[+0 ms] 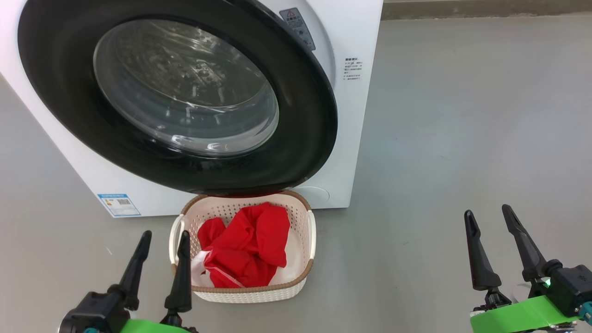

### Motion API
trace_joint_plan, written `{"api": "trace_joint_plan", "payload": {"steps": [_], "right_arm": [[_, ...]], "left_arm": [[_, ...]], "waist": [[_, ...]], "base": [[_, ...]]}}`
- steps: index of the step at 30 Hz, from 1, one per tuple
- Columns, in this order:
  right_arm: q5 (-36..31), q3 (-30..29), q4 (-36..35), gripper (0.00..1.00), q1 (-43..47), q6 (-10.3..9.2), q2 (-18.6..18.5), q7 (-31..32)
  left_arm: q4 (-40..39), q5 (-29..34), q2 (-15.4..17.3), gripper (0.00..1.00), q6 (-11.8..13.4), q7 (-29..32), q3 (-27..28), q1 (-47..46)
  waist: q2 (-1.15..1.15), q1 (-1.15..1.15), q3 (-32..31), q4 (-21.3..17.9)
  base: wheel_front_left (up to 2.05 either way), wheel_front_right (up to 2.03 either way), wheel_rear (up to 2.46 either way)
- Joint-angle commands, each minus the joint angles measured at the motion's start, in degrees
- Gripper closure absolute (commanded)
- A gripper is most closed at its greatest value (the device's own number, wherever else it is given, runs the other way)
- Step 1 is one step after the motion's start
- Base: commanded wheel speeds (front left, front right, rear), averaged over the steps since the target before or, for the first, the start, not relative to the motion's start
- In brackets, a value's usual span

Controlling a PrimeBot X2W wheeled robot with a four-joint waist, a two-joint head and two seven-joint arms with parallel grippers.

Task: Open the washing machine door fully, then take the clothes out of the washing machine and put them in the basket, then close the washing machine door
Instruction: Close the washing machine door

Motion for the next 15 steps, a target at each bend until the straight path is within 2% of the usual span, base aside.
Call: {"api": "trace_joint_plan", "payload": {"steps": [1,15], "right_arm": [[0.55,1.03,-1.63,0.00,-0.21,0.36,-0.70,-0.37],[0.70,1.55,-1.42,0.00,-0.53,0.36,-0.70,-0.37]], "left_arm": [[-0.97,0.61,0.45,0.00,-0.13,-0.69,2.31,-0.56],[0.19,1.74,-0.19,0.00,-1.01,-0.69,2.20,-0.60]], "waist": [[0.00,0.00,0.05,0.05],[0.00,0.00,-0.28,0.66]], "base": [[0.00,0.00,0.00],[0.00,0.00,0.00]]}}
